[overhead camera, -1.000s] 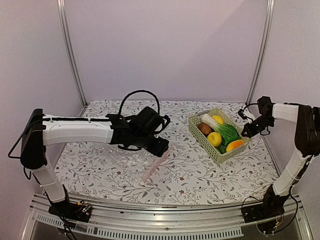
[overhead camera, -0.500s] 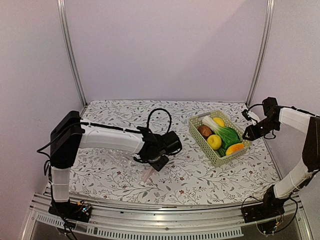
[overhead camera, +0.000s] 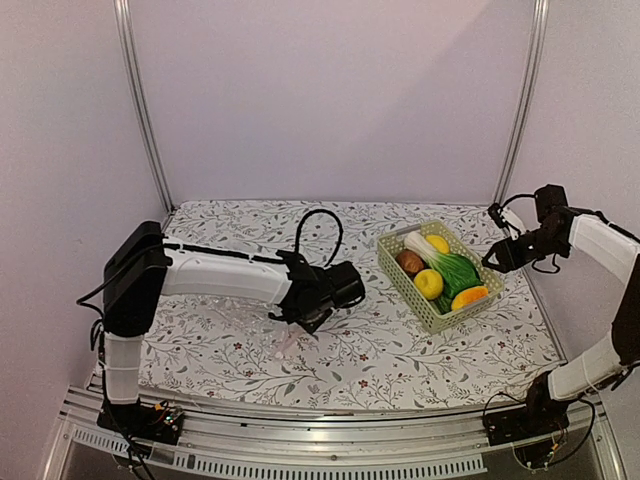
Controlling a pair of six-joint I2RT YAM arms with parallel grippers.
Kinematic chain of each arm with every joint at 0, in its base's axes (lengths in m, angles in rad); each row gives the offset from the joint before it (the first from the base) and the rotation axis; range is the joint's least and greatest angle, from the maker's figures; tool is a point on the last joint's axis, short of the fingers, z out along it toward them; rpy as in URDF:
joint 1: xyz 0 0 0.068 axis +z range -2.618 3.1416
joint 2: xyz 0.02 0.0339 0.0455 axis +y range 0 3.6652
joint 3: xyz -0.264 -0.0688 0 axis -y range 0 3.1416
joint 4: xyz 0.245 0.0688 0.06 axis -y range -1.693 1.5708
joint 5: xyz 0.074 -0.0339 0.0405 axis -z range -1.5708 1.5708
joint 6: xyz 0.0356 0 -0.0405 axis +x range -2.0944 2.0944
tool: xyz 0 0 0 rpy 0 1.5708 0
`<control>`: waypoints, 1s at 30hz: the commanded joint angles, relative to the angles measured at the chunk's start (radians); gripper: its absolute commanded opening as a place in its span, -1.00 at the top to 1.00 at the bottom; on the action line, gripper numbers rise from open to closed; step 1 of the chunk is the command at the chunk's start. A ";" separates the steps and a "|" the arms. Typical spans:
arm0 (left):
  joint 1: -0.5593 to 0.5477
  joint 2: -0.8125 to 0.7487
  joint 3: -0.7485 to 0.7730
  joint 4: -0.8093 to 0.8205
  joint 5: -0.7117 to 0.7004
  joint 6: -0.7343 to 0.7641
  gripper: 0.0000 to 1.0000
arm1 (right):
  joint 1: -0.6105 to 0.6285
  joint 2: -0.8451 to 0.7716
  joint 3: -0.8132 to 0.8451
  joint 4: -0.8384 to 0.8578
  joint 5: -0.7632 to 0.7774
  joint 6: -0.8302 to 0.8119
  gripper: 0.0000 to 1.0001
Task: Place the food in the zip-top bag and seal the zipper
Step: Adjust the bin at the center of the board, then pick up the zipper food storage bag at the center of the board, then pick up the fake vegetable from the bin.
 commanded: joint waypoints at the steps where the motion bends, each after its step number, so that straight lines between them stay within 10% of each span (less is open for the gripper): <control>1: 0.039 -0.111 0.028 0.040 -0.008 0.055 1.00 | 0.025 -0.039 0.044 -0.018 -0.108 -0.013 -0.13; 30: 0.214 -0.344 -0.049 0.362 0.294 0.285 1.00 | 0.179 0.350 0.218 -0.014 0.156 -0.049 -0.38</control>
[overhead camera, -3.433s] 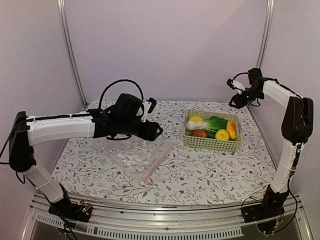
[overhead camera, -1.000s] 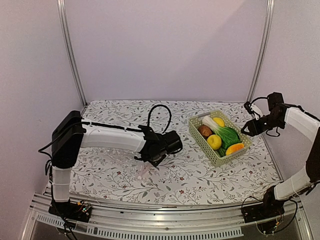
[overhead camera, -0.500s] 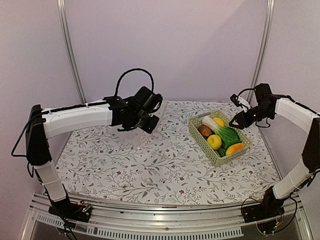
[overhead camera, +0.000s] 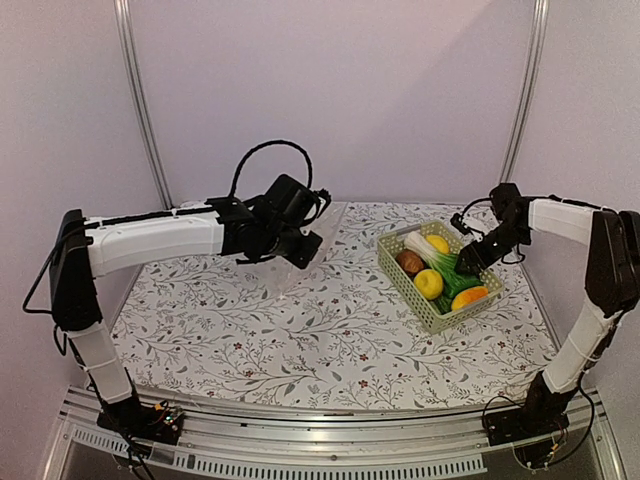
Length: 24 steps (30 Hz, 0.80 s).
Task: Place the food in the zip-top bag and seal the zipper
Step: Pick up the fake vegetable from the bin.
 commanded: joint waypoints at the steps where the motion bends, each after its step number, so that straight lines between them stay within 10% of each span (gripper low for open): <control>1: 0.014 -0.058 -0.029 0.041 0.020 0.012 1.00 | 0.017 0.044 0.028 0.007 0.067 0.000 -0.41; 13: 0.016 -0.065 -0.049 0.055 0.048 0.002 1.00 | 0.077 0.192 0.038 0.044 0.146 0.039 -0.62; 24: 0.020 -0.040 -0.032 0.057 0.016 -0.002 1.00 | 0.078 -0.005 0.062 0.005 0.157 0.065 0.33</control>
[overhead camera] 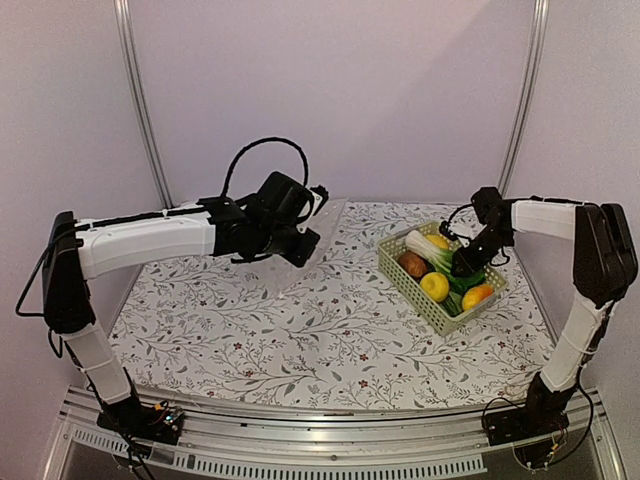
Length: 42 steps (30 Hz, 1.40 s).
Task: Place the food in the zip-top bag and seal the zipper
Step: Pick up the fake vegetable from the bin, then place the fake vegetable in the zipper food storage bag.
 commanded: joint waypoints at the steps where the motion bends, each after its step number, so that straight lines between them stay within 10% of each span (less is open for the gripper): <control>1: 0.017 0.009 0.006 0.025 -0.023 -0.010 1.00 | 0.001 -0.164 0.037 -0.040 -0.011 0.020 0.40; 16: 0.045 0.125 0.058 0.192 -0.131 0.057 1.00 | 0.050 -0.369 0.123 -0.249 -0.393 0.059 1.00; 27: 0.054 0.244 0.101 0.377 -0.208 0.154 1.00 | 0.186 -0.268 0.123 -0.323 -0.785 0.119 1.00; 42: -0.035 0.268 0.118 0.504 -0.274 0.224 1.00 | 0.199 -0.081 0.189 -0.362 -0.905 0.200 1.00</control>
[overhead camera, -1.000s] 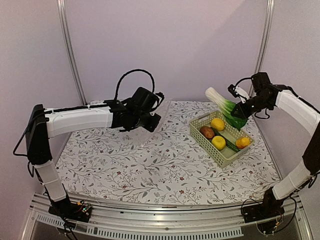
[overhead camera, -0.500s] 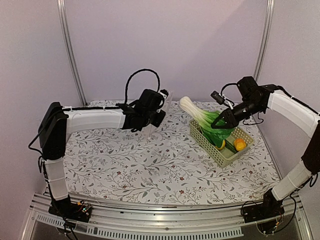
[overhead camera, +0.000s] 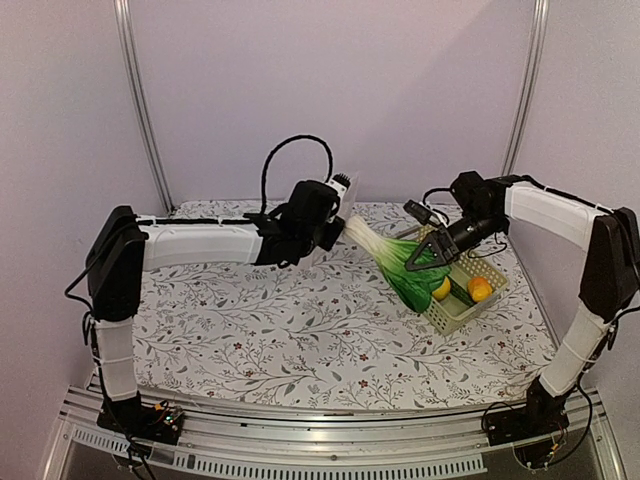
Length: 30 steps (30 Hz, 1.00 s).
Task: Place the food in the zip-top bag and seal the zipper
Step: Place the fake vegetable in the zipper food storage bag.
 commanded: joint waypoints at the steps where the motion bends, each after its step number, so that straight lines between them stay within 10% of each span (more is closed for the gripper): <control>1: -0.039 0.012 0.017 0.069 -0.027 0.049 1.00 | 0.005 0.048 0.063 -0.017 -0.077 0.033 1.00; 30: -0.146 0.053 0.043 0.011 -0.070 0.066 1.00 | -0.058 0.136 0.140 0.063 -0.090 0.255 1.00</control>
